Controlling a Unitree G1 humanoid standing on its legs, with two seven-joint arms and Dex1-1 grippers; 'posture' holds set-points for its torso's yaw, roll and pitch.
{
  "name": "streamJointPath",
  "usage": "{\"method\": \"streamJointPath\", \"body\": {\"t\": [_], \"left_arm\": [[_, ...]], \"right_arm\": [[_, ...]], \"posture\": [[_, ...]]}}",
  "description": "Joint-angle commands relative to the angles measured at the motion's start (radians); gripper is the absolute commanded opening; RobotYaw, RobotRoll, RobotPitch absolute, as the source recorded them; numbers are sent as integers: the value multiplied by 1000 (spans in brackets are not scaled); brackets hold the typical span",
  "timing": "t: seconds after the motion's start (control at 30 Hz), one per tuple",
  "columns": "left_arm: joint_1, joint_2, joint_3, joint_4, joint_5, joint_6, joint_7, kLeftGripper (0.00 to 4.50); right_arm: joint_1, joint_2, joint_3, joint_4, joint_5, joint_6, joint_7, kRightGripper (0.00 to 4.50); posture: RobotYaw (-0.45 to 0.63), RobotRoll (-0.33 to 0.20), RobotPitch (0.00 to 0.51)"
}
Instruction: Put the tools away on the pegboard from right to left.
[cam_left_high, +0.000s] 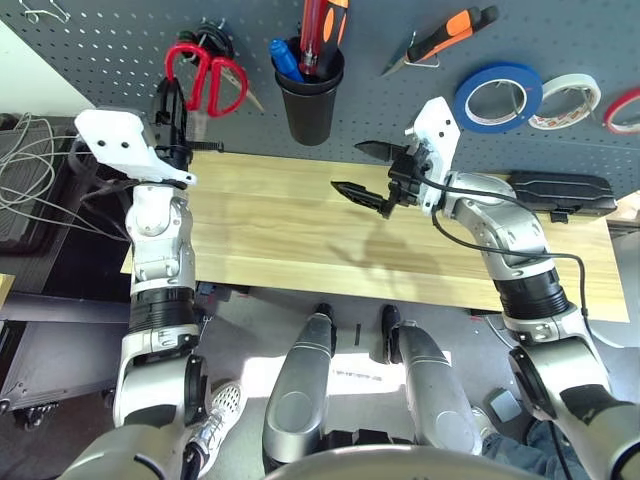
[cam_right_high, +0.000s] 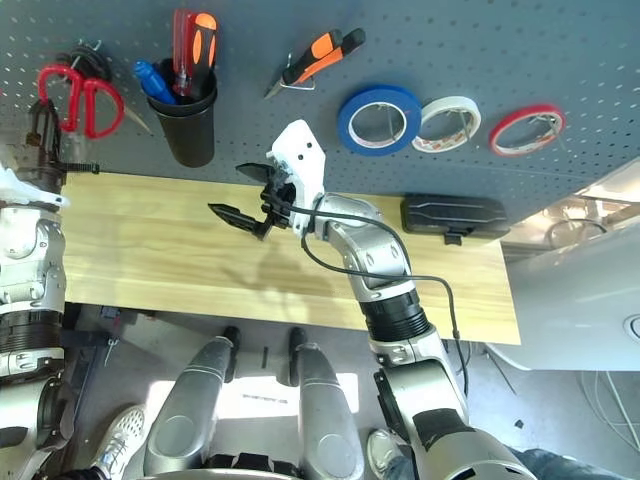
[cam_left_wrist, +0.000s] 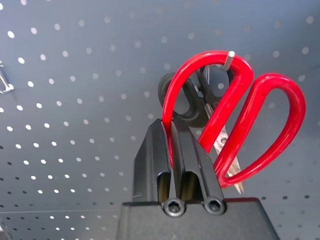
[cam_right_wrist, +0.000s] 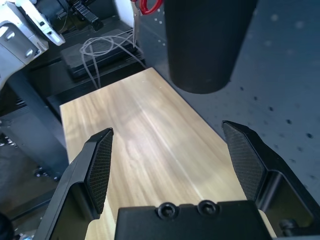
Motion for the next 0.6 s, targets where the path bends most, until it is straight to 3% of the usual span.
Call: {"method": "streamJointPath", "body": {"t": [0.03, 0.23, 0.4, 0.6], "left_arm": [[-2, 3, 4, 69, -4, 56, 8, 34], [-51, -4, -21, 97, -5, 84, -23, 34], [-36, -2, -62, 85, 16, 94, -48, 1458], [57, 15, -146, 16, 38, 231, -142, 3427]], "right_arm": [[10, 6, -11, 32, -8, -20, -30, 4500], [22, 5, -30, 95, -26, -60, -89, 4500], [36, 3, -53, 149, -40, -73, -142, 4500], [104, -6, -74, 212, -61, -88, -194, 4500]], "posture": [[145, 0, 330], [140, 0, 334], [130, 0, 341], [133, 0, 347]]}}
